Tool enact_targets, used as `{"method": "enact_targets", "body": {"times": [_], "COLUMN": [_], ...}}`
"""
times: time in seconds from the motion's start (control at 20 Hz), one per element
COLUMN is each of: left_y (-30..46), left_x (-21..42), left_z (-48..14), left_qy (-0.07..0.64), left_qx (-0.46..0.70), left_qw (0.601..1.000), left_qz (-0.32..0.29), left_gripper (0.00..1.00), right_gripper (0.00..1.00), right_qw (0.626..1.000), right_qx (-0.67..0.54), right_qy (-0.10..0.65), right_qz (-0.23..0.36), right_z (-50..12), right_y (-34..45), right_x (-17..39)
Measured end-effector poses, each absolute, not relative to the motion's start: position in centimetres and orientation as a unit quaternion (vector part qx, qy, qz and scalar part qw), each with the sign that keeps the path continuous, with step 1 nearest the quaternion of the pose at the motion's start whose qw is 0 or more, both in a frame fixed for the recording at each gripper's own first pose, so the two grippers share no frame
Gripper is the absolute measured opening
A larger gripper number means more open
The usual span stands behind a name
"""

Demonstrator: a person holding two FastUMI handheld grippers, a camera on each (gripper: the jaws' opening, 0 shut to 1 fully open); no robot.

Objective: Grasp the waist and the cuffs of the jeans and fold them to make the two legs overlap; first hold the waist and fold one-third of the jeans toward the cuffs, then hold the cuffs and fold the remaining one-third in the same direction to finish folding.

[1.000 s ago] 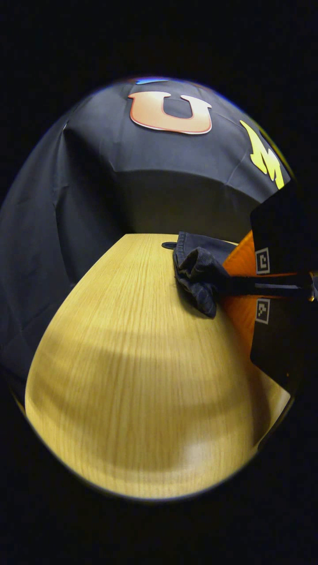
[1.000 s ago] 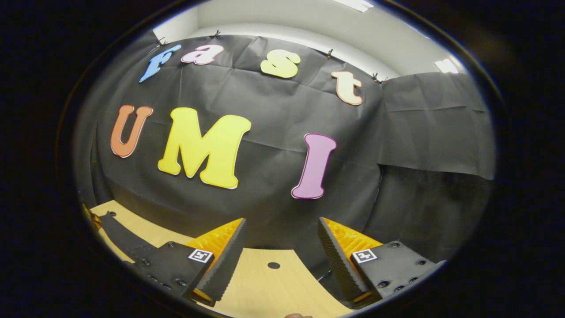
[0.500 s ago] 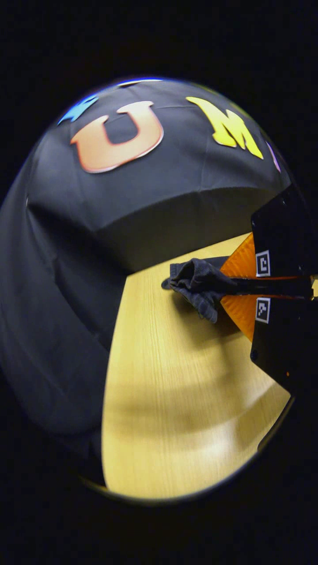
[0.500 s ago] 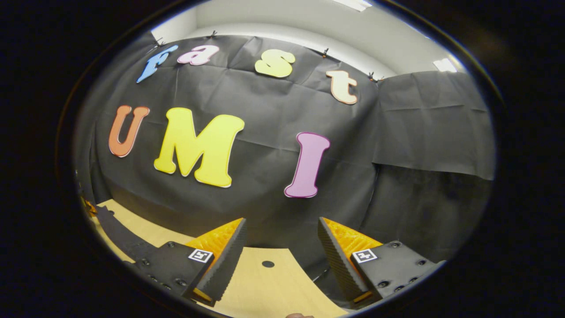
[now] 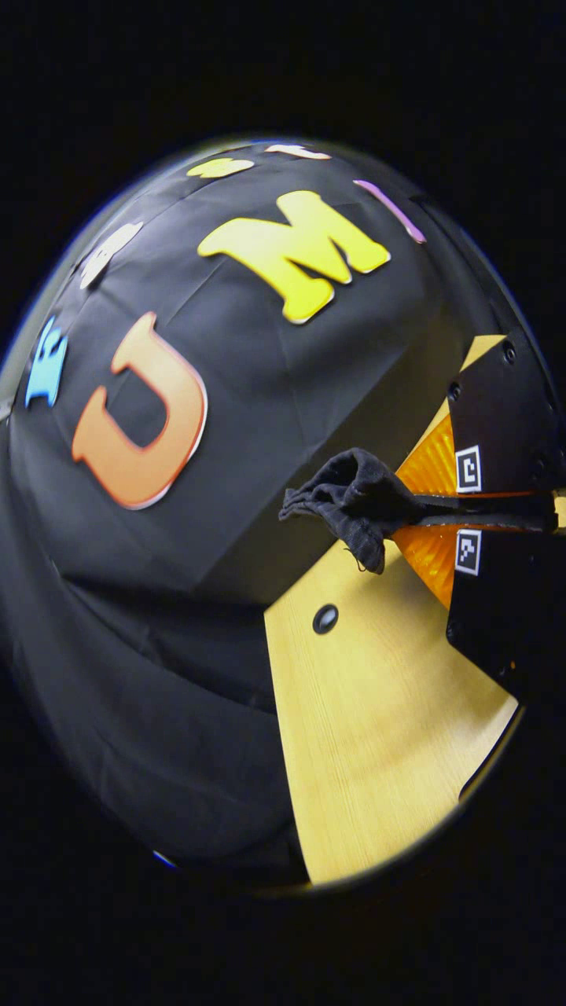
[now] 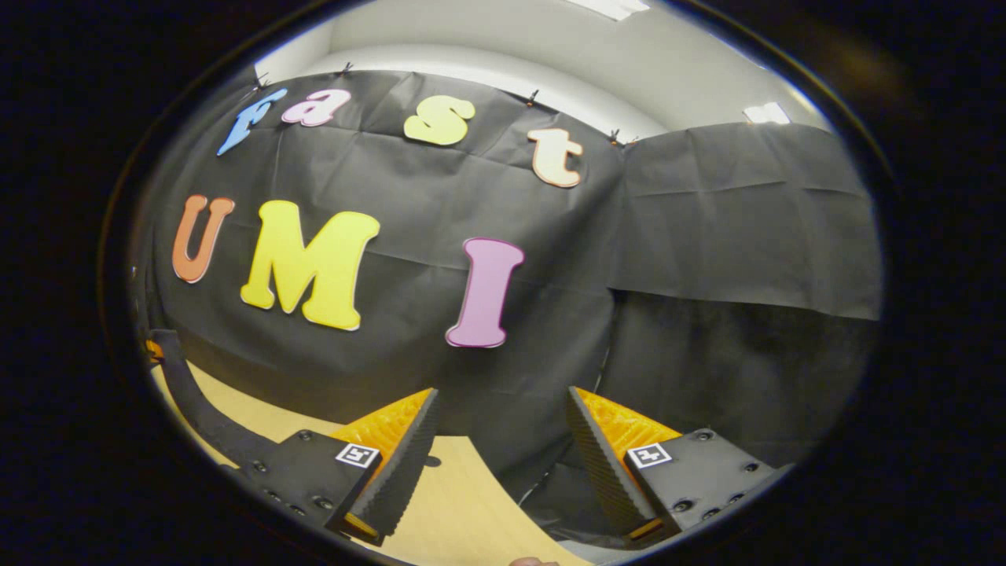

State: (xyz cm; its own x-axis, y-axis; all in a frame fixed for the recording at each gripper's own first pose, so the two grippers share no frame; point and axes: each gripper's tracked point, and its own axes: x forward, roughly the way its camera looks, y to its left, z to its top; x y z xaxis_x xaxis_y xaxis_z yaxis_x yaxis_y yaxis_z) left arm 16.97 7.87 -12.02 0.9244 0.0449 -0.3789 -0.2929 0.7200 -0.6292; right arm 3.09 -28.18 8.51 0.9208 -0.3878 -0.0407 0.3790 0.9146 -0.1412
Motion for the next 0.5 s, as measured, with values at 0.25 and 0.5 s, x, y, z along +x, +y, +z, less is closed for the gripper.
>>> {"method": "enact_targets", "body": {"times": [0.25, 0.5], "left_y": [-1.6, -11.3], "left_x": [17.3, 19.3], "left_z": [-9.0, -12.7], "left_qy": [0.164, 0.182], "left_qx": [-0.277, -0.171], "left_qw": [0.947, 0.966], "left_qz": [0.015, -0.064], "left_gripper": [0.03, 0.04], "right_gripper": [0.98, 0.99], "right_qw": [0.969, 0.958], "right_qx": [-0.057, -0.064], "right_qy": [0.034, 0.037], "right_qz": [-0.237, -0.276], "right_z": [8.9, 9.3], "right_y": [-32.7, -36.5], "right_x": [-1.8, -6.4]}}
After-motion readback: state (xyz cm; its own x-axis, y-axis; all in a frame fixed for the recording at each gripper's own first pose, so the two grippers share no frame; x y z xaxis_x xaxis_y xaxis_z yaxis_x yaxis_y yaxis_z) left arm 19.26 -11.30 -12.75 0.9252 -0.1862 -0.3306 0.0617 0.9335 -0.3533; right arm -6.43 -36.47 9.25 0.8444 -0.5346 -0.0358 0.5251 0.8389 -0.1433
